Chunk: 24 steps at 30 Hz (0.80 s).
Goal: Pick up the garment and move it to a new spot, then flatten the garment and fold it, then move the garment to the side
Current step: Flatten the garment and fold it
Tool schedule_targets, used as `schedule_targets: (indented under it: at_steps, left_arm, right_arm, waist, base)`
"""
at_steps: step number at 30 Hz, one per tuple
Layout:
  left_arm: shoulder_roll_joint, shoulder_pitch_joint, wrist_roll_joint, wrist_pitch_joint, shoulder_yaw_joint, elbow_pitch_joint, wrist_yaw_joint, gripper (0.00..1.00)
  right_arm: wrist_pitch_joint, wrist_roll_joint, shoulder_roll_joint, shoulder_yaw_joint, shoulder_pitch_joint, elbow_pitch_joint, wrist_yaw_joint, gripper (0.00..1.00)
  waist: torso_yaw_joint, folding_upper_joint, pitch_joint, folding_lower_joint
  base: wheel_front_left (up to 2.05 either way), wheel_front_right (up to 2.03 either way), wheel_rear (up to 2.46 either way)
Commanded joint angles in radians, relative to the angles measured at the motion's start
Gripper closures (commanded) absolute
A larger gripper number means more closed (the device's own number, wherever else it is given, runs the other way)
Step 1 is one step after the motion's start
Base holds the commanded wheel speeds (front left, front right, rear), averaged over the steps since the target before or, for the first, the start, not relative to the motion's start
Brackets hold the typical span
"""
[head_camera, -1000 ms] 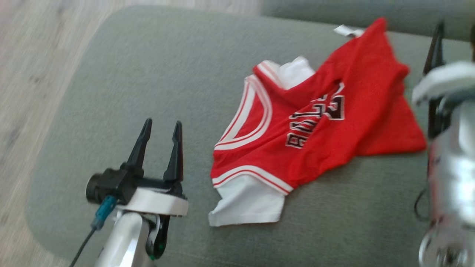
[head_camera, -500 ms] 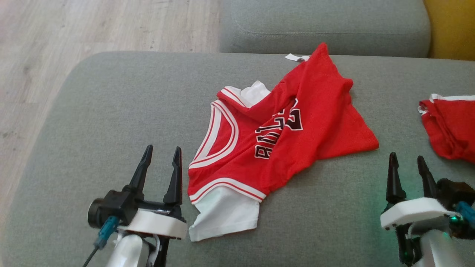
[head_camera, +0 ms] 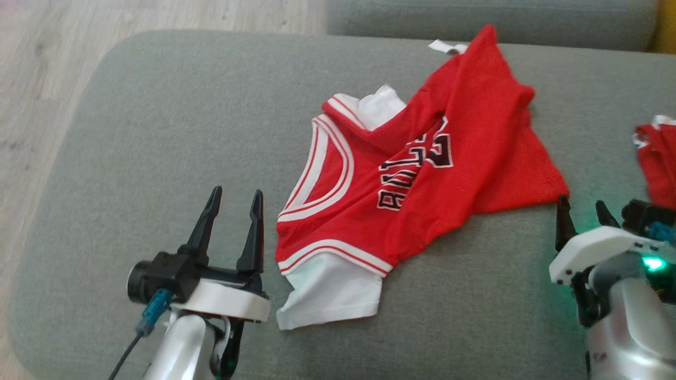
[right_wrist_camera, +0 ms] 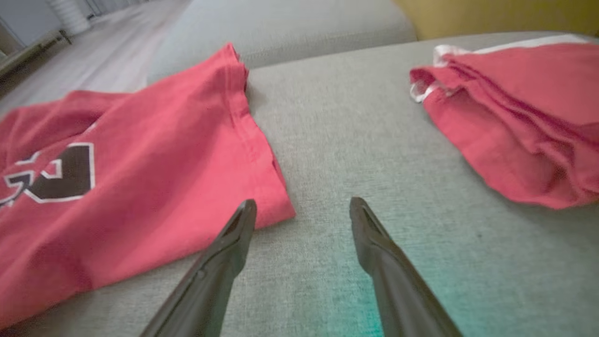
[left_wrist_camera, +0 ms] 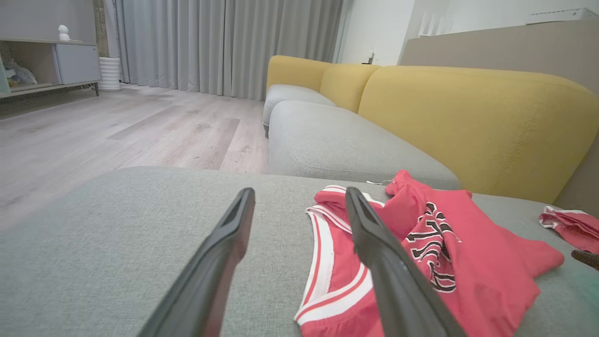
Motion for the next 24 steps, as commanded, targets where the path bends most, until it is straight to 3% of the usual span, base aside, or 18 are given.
schedule_targets:
  at_steps: [1, 10, 11, 12, 24]
  left_arm:
    - [0.007, -0.045, 0.009, -0.01, 0.025, -0.026, -0.006, 0.0]
    - [0.007, -0.069, 0.007, -0.01, 0.029, -0.019, -0.009, 0.0]
    - [0.007, -0.069, 0.008, -0.01, 0.029, -0.019, -0.009, 0.0]
    - [0.007, -0.069, 0.008, -0.01, 0.03, -0.018, -0.01, 0.0]
    - [0.007, -0.039, 0.011, -0.01, 0.055, -0.009, -0.002, 0.0]
  right_arm:
    - [0.001, -0.014, -0.005, 0.01, -0.051, -0.008, 0.007, 0.0]
    - [-0.022, -0.124, -0.005, -0.07, -0.191, 0.235, 0.007, 0.0]
    - [-0.022, -0.138, -0.005, -0.074, -0.201, 0.256, 0.007, 0.64]
    - [-0.025, -0.152, -0.005, -0.078, -0.208, 0.273, 0.007, 1.0]
    - [-0.15, -0.244, -0.005, -0.183, -0.177, 0.292, 0.007, 1.0]
  waist:
    - [0.021, 0.0, 0.021, -0.0002]
    - [0.062, 0.0, 0.059, -0.0002]
    - [0.063, 0.0, 0.059, -0.0002]
    - [0.064, 0.0, 0.059, -0.0002]
    - [-0.014, 0.0, -0.026, -0.0002]
  base:
    - [0.0, 0.0, 0.0]
    - [0.0, 0.0, 0.0]
    - [0.0, 0.0, 0.0]
    - [0.0, 0.0, 0.0]
    - [0.0, 0.0, 0.0]
